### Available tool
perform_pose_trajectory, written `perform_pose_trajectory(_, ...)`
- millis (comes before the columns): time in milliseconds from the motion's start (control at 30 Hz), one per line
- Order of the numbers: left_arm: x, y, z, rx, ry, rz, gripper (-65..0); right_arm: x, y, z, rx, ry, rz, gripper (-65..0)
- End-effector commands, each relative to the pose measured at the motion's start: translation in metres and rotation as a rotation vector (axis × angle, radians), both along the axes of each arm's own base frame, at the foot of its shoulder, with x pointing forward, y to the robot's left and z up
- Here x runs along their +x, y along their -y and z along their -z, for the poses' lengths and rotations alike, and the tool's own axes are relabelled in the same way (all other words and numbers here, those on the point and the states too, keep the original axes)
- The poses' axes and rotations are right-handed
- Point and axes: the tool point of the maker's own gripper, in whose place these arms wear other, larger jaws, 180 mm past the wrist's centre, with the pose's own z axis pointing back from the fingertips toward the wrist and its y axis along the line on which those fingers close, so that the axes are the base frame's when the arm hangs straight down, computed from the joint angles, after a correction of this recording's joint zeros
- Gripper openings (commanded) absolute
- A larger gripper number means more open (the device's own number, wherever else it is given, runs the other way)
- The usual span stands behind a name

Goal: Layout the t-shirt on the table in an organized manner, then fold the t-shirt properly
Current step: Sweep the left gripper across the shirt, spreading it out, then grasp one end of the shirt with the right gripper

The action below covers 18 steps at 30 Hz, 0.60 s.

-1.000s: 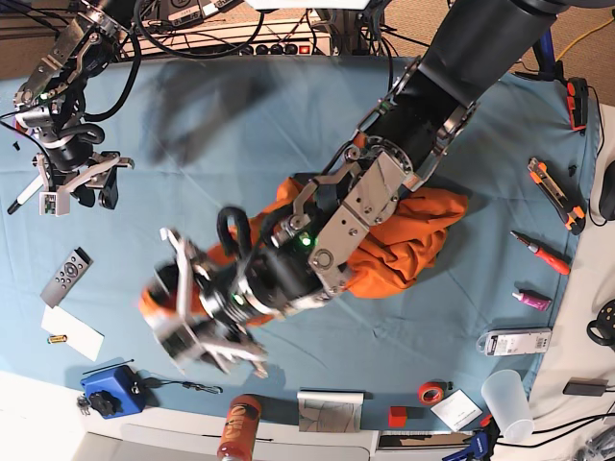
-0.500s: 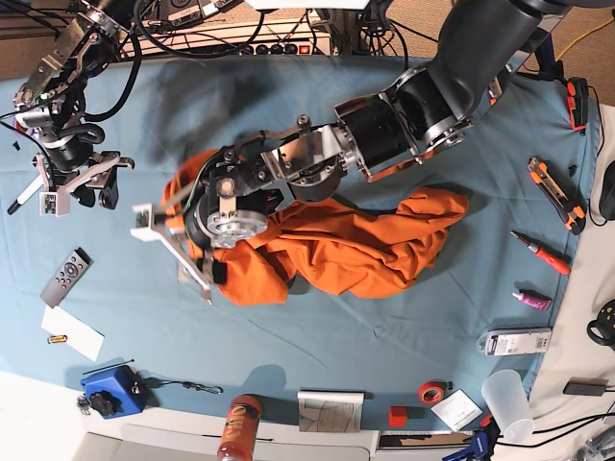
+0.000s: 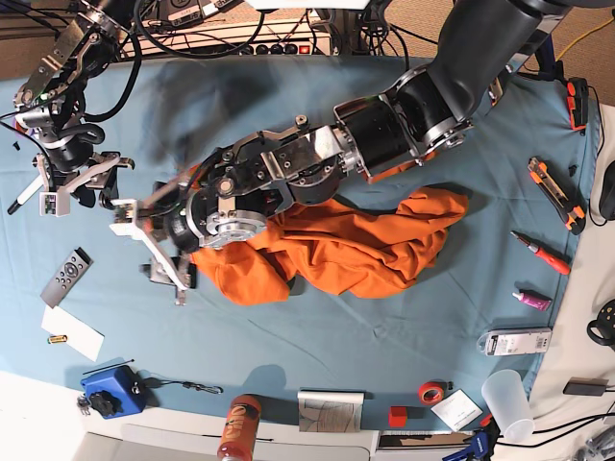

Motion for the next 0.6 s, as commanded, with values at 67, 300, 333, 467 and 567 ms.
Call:
perform_pose_trajectory(67, 0.001, -0.011, 0.015, 0.173, -0.027, 0.012, -26.4, 0.007, 0.002, -0.016, -0.018, 0.054, -0.01, -40.1)
perform_pose_trajectory(300, 0.011, -0.063, 0.088, 0.494, -0.141, -0.045, -26.4, 0.008, 0.002, -0.017, -0.019, 0.058, -0.01, -40.1)
perform_pose_trajectory(333, 0.022, -0.067, 0.086, 0.492, -0.105, -0.101, -26.4, 0.008, 0.002, -0.017, -0.018, 0.059, -0.01, -40.1)
perform_pose_trajectory(467, 0.072, -0.083, 0.046, 0.372, 0.107, -0.397, -26.4, 0.008, 0.0, -0.017, -0.006, 0.063, -0.015, -40.1)
perform_pose_trajectory(567, 0.1, -0.111, 0.01, 0.3, 0.228, -0.653, -26.4, 0.009, -0.02, -0.016, 0.032, 0.057, -0.106, -40.1)
